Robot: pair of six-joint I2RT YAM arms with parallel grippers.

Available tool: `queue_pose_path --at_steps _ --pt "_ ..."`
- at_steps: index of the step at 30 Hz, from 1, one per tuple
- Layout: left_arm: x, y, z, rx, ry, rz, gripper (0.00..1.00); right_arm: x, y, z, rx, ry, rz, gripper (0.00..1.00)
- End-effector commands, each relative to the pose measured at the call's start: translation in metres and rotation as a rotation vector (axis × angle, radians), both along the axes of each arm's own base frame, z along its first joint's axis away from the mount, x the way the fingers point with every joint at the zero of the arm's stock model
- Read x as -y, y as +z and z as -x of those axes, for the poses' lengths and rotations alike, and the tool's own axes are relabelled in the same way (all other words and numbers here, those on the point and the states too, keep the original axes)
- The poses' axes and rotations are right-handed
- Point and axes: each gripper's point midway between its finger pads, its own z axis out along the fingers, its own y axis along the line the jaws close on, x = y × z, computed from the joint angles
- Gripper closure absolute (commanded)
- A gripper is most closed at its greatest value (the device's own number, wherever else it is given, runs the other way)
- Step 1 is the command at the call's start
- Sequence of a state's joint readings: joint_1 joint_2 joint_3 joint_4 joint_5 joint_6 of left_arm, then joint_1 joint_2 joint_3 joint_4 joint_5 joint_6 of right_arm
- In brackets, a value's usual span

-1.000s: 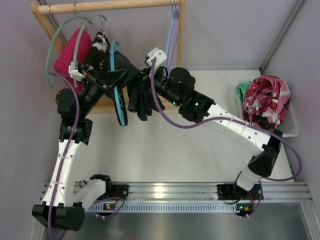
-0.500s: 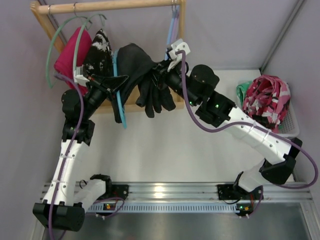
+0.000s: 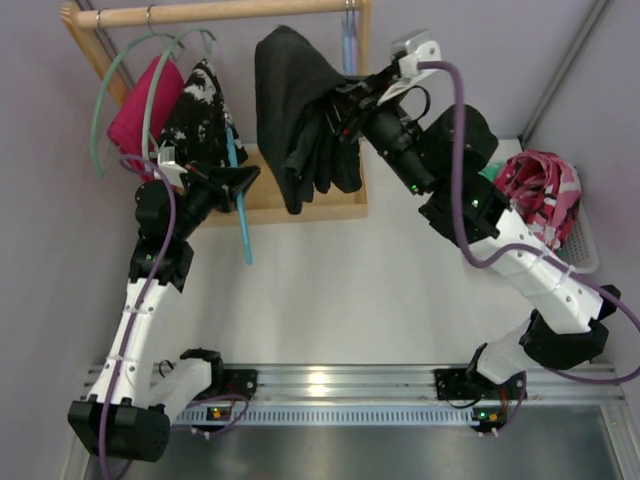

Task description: Remove the trousers from the hanger

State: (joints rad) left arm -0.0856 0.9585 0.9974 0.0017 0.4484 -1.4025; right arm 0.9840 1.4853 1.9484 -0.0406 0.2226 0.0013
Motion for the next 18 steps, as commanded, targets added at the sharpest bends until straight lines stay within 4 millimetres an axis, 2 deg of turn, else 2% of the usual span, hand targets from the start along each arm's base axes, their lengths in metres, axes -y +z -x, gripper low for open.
queue_pose_path --at_steps 1,7,10,12,13,14,16,17,18 --pt "-0.005 -0.013 -0.005 -0.018 0.024 -0.042 1.00 0.109 0.144 0.066 0.285 -0.032 -0.404 1.00" --pt "-0.003 -0.024 -0.004 -0.026 0.015 -0.069 1.00 0.130 0.163 0.078 0.333 -0.052 -0.444 1.00" --pt "-0.002 -0.027 0.000 -0.018 0.001 -0.085 1.00 0.148 0.170 0.086 0.369 -0.090 -0.443 1.00" --pt "0.000 -0.024 0.004 -0.003 -0.014 -0.093 1.00 0.167 0.175 0.095 0.397 -0.122 -0.449 1.00" --pt "0.000 -0.023 0.005 0.009 -0.018 -0.103 1.00 0.169 0.170 0.094 0.406 -0.146 -0.429 1.00" --pt "0.001 -0.021 0.006 0.017 -0.025 -0.107 1.00 0.186 0.173 0.100 0.419 -0.171 -0.439 1.00" --pt "0.003 -0.018 0.010 0.040 -0.044 -0.123 1.00 0.197 0.162 0.092 0.390 -0.217 -0.419 1.00" --pt "0.005 -0.017 0.012 0.047 -0.052 -0.128 1.00 0.224 0.163 0.095 0.397 -0.282 -0.432 1.00" --pt "0.005 -0.017 0.013 0.054 -0.060 -0.135 1.00 0.231 0.150 0.085 0.347 -0.324 -0.437 1.00"
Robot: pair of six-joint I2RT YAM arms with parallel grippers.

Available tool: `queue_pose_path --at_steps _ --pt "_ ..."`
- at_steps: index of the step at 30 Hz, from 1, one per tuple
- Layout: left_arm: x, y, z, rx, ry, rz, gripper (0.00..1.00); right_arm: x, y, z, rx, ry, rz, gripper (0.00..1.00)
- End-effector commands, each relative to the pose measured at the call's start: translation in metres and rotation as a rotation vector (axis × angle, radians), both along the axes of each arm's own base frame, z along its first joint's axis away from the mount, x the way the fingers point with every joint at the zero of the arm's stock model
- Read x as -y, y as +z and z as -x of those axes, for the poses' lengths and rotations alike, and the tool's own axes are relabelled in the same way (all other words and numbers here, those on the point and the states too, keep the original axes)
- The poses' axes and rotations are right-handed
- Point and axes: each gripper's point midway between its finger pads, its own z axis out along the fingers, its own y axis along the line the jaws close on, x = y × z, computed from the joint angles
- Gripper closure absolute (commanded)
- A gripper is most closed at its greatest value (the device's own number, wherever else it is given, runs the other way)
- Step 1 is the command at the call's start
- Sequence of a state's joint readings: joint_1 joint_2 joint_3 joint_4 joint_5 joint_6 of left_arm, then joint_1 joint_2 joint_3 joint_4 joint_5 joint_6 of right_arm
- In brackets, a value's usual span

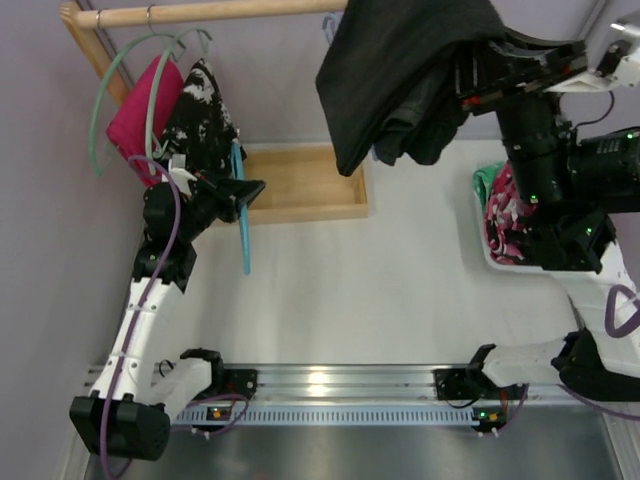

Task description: Remove the trousers from the hanger

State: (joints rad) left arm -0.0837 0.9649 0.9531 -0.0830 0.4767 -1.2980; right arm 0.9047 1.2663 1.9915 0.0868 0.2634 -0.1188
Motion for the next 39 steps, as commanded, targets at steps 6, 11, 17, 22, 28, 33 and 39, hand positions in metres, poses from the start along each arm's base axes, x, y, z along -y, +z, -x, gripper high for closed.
queue_pose_path --at_steps 6,11,17,22,28,33,39 --pt "0.005 0.025 0.014 0.140 -0.051 -0.040 1.00 0.180 -0.029 0.037 -0.021 -0.467 -0.212 1.00" --pt "0.008 0.024 0.012 0.133 -0.058 -0.034 1.00 0.248 -0.076 0.081 -0.082 -0.782 -0.216 1.00" --pt "0.008 0.022 0.012 0.129 -0.061 -0.031 1.00 0.301 -0.143 0.130 -0.262 -1.153 -0.192 1.00" --pt "0.009 0.024 0.014 0.134 -0.064 -0.029 1.00 0.323 -0.185 0.148 -0.411 -1.366 -0.136 1.00" --pt "0.009 0.024 0.016 0.134 -0.064 -0.027 1.00 0.340 -0.220 0.135 -0.528 -1.542 -0.054 1.00" --pt "0.010 0.025 0.020 0.139 -0.071 -0.025 1.00 0.343 -0.249 0.099 -0.628 -1.569 -0.047 1.00" --pt "0.010 0.027 0.024 0.162 -0.072 -0.015 1.00 0.341 -0.266 0.052 -0.666 -1.565 0.043 1.00"
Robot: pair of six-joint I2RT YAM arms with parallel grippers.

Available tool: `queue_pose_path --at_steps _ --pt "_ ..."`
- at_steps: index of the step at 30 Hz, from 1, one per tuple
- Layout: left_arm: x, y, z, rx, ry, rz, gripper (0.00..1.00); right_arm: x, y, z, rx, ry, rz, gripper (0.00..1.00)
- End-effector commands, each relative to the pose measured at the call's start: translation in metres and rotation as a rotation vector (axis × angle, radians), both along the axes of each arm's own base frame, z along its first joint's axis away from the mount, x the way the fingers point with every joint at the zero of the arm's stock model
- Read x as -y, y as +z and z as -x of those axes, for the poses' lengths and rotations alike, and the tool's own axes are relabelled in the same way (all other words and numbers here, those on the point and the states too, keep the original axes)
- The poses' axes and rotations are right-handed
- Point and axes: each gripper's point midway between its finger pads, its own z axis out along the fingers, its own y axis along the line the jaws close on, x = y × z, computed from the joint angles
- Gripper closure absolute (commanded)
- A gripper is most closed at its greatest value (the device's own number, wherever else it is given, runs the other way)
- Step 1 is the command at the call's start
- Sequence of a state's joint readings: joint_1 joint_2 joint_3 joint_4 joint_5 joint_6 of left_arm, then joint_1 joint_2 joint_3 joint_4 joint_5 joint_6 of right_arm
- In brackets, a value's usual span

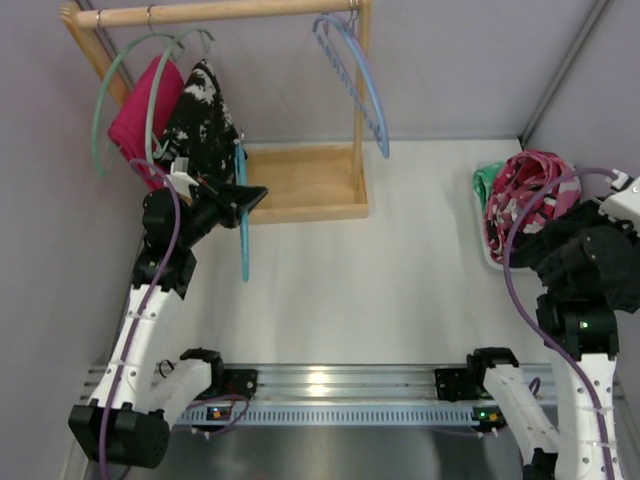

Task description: Remove the trousers from the hanger

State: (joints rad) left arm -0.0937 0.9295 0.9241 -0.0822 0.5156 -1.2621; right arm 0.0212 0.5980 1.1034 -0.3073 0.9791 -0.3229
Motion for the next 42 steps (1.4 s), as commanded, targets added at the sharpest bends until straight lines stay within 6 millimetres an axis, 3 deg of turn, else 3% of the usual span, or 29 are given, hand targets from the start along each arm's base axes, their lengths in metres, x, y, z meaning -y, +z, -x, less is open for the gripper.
queue_pose_path --at_steps 1,4,5,9,11,14,18,19,20,22,24,27,28,30,32,35,38,42 --pt "0.003 0.030 0.011 0.132 -0.024 0.015 1.00 0.001 0.026 -0.014 0.138 -0.004 0.017 1.00" --pt "0.003 0.032 0.012 0.139 -0.024 0.021 1.00 0.007 0.015 -0.021 0.118 -0.039 0.019 1.00" --pt "0.003 0.032 0.012 0.134 -0.024 0.028 1.00 0.009 0.007 -0.029 0.084 -0.046 0.029 1.00" --pt "0.006 0.037 0.016 0.157 -0.052 0.029 1.00 0.015 0.003 -0.058 0.085 -0.003 0.059 1.00" --pt "0.007 0.041 0.018 0.180 -0.064 0.015 1.00 0.033 -0.006 -0.075 0.071 -0.022 0.037 1.00" --pt "0.009 0.046 0.023 0.214 -0.084 0.000 1.00 0.051 -0.011 -0.106 0.075 0.011 0.032 1.00" --pt "0.010 0.044 0.024 0.213 -0.092 -0.005 1.00 0.046 -0.023 -0.165 0.022 0.177 0.030 1.00" --pt "0.010 0.043 0.024 0.212 -0.095 -0.005 1.00 0.048 -0.042 -0.189 -0.037 0.211 -0.004 1.00" --pt "0.011 0.042 0.024 0.209 -0.096 -0.005 1.00 0.048 -0.034 -0.199 -0.011 0.220 -0.037 1.00" --pt "0.011 0.042 0.024 0.209 -0.098 -0.006 1.00 0.050 -0.052 -0.224 -0.039 0.247 -0.080 1.00" --pt "0.011 0.042 0.024 0.214 -0.099 -0.010 1.00 0.045 -0.056 -0.243 -0.045 0.315 -0.090 1.00" --pt "0.012 0.043 0.026 0.224 -0.107 -0.018 1.00 0.030 -0.085 -0.271 -0.083 0.423 -0.158 1.00" --pt "0.012 0.043 0.027 0.227 -0.108 -0.020 1.00 0.029 -0.107 -0.279 -0.132 0.437 -0.191 1.00" --pt "0.013 0.042 0.028 0.232 -0.116 -0.026 1.00 0.023 -0.133 -0.286 -0.194 0.462 -0.233 1.00" --pt "0.013 0.044 0.030 0.245 -0.117 -0.034 1.00 0.021 -0.175 -0.285 -0.287 0.456 -0.296 1.00" --pt "0.014 0.044 0.033 0.256 -0.125 -0.042 1.00 0.018 -0.215 -0.273 -0.369 0.455 -0.347 0.89" --pt "0.014 0.047 0.034 0.277 -0.127 -0.055 1.00 0.010 -0.225 -0.263 -0.388 0.483 -0.363 0.82" --pt "0.013 0.051 0.037 0.296 -0.128 -0.062 1.00 0.001 -0.209 -0.256 -0.391 0.514 -0.375 0.70"
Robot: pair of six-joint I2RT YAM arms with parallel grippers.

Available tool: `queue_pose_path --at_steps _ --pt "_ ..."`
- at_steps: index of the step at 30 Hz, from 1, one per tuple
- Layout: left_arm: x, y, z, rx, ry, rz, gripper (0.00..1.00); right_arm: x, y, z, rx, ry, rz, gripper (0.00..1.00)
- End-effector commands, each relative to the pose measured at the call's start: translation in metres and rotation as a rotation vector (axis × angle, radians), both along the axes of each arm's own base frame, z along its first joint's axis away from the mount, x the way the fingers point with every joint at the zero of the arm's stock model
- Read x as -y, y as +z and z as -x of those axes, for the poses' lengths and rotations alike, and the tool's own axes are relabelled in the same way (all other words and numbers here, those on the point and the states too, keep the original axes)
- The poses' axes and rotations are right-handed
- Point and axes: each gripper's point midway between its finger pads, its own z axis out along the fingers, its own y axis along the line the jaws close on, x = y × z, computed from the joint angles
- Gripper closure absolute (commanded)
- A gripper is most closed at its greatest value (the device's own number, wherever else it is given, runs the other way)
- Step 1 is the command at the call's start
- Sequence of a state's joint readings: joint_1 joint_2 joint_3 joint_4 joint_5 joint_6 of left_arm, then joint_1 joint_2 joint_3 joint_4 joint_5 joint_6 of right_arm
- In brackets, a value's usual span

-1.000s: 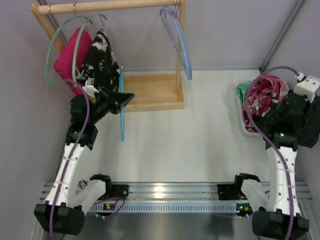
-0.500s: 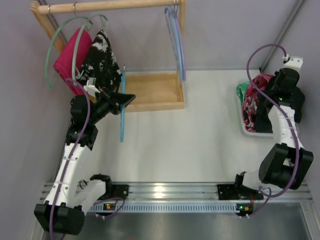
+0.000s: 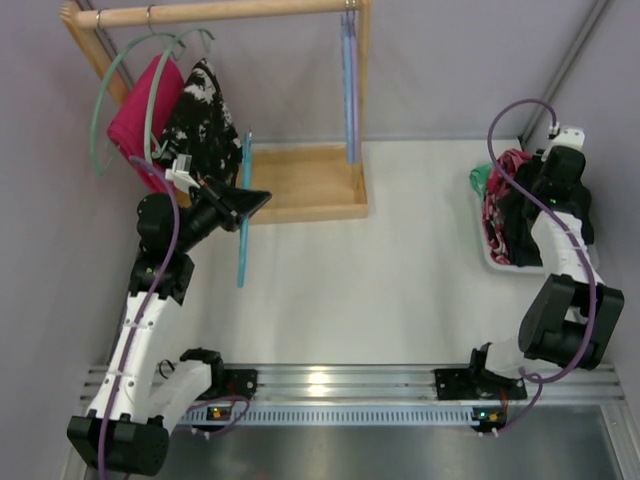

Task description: Remove the trousers from the hanger

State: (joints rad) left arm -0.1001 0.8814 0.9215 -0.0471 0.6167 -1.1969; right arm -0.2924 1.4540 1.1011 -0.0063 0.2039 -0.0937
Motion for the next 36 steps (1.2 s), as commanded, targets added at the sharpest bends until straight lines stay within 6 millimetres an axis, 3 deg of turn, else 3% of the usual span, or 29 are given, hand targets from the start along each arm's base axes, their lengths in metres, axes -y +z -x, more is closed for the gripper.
queue_pose_path --at_steps 1,4,7,13,15,18,26,27,28,30,36 --pt "0.002 0.035 0.013 0.181 -0.025 -0.017 1.00 -0.019 0.002 0.016 -0.039 0.062 -0.071 0.66" --pt "0.002 0.038 0.017 0.199 -0.030 -0.021 1.00 -0.023 0.024 0.028 -0.029 0.078 -0.064 0.38" --pt "0.003 0.046 0.023 0.235 -0.041 -0.029 1.00 -0.030 0.044 0.043 -0.019 0.105 -0.060 0.20" --pt "0.005 0.060 0.031 0.277 -0.068 -0.037 1.00 -0.053 0.077 0.064 -0.007 0.205 -0.065 0.01" --pt "0.006 0.071 0.033 0.304 -0.075 -0.038 1.00 -0.062 0.080 0.072 -0.026 0.239 -0.085 0.01" --pt "0.007 0.090 0.028 0.332 -0.077 -0.039 1.00 -0.075 0.106 0.087 0.014 0.285 -0.081 0.01" --pt "0.022 0.138 -0.008 0.368 -0.103 0.030 1.00 -0.126 0.160 0.113 0.081 0.494 -0.169 0.01" --pt "0.025 0.146 -0.010 0.388 -0.107 0.039 1.00 -0.130 0.156 0.116 0.053 0.505 -0.200 0.01" --pt "0.027 0.154 -0.019 0.400 -0.094 0.045 1.00 -0.135 0.167 0.118 0.069 0.522 -0.207 0.00" --pt "0.039 0.163 -0.023 0.416 -0.112 0.062 1.00 -0.144 0.170 0.120 0.064 0.556 -0.248 0.00" --pt "0.055 0.181 -0.061 0.411 -0.097 0.122 1.00 -0.154 0.187 0.130 0.100 0.584 -0.267 0.01"
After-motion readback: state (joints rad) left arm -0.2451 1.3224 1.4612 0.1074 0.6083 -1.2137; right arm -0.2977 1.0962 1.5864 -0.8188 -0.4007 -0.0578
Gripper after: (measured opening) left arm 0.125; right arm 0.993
